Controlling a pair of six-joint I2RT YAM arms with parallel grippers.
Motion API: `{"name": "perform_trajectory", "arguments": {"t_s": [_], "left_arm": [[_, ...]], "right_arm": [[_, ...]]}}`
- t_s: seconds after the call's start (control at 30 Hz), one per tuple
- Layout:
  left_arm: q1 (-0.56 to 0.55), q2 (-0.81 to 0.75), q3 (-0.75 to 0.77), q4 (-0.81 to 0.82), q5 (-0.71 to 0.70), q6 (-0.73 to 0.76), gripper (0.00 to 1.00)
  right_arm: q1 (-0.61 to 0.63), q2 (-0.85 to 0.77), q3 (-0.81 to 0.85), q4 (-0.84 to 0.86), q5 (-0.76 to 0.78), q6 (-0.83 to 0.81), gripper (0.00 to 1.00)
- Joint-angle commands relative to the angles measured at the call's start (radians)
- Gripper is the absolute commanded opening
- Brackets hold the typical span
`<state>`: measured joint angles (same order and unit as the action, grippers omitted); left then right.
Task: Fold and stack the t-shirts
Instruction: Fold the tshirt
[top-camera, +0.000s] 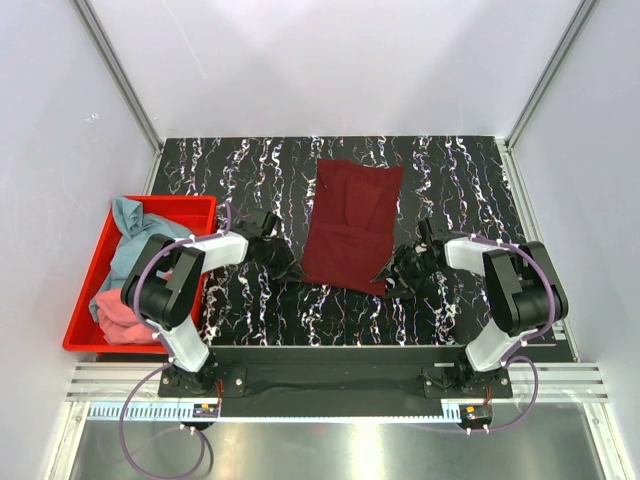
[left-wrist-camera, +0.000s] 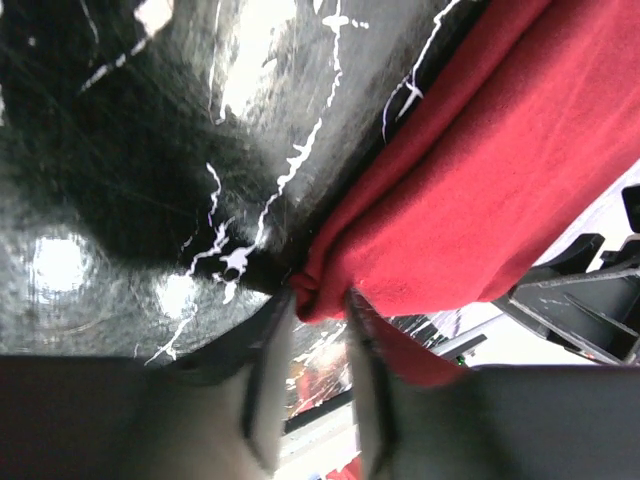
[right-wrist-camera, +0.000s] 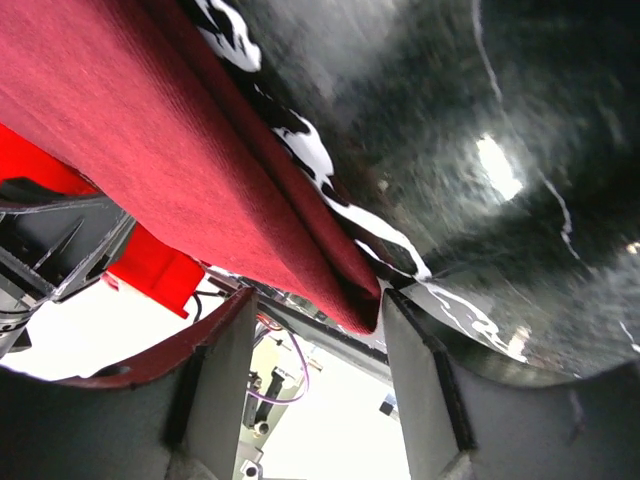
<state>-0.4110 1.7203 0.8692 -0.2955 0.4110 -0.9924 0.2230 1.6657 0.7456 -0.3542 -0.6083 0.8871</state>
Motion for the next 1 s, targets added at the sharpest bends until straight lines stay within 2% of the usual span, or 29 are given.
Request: {"name": "perform_trajectory", "arguments": {"t_s": [0.0, 0.17, 0.27, 0.43, 0.6, 0.63, 0.7, 0.87, 0.97], "left_arm": [[-0.003, 0.044, 0.005, -0.010, -0.071, 0.035, 0.28], [-0.003, 0.055, 0.004, -0.002, -0.054, 0.051, 0.11], [-0.003, 0.055, 0.005, -0.005, -0.046, 0.063, 0.09], [-0.003, 0.055, 0.019, 0.002, -0.015, 0.077, 0.03], [-0.005, 0.052, 0.027, 0.015, 0.017, 0.101, 0.00], [-0.003, 0.048, 0.024, 0.016, 0.017, 0.104, 0.00], [-0.003, 0.042, 0.011, 0.024, 0.021, 0.110, 0.00], [-0.006, 0.004, -0.022, 0.042, 0.037, 0.162, 0.00], [-0.021, -0.045, -0.038, -0.002, 0.005, 0.205, 0.00]], "right_arm": [[0.013, -0.017, -0.032, -0.061, 0.133, -0.017, 0.62], [0.013, -0.050, -0.043, -0.094, 0.151, -0.024, 0.63], [0.013, -0.052, -0.052, -0.068, 0.150, -0.014, 0.63], [0.013, 0.034, -0.054, 0.013, 0.116, 0.027, 0.61], [0.015, 0.039, -0.068, 0.046, 0.151, 0.056, 0.58], [0.015, 0.037, -0.065, 0.038, 0.172, 0.055, 0.49], [0.013, 0.019, -0.054, 0.024, 0.205, 0.046, 0.40], [0.013, 0.006, -0.013, -0.023, 0.246, -0.034, 0.00], [0.027, -0.023, 0.008, -0.080, 0.240, -0.094, 0.00]]}}
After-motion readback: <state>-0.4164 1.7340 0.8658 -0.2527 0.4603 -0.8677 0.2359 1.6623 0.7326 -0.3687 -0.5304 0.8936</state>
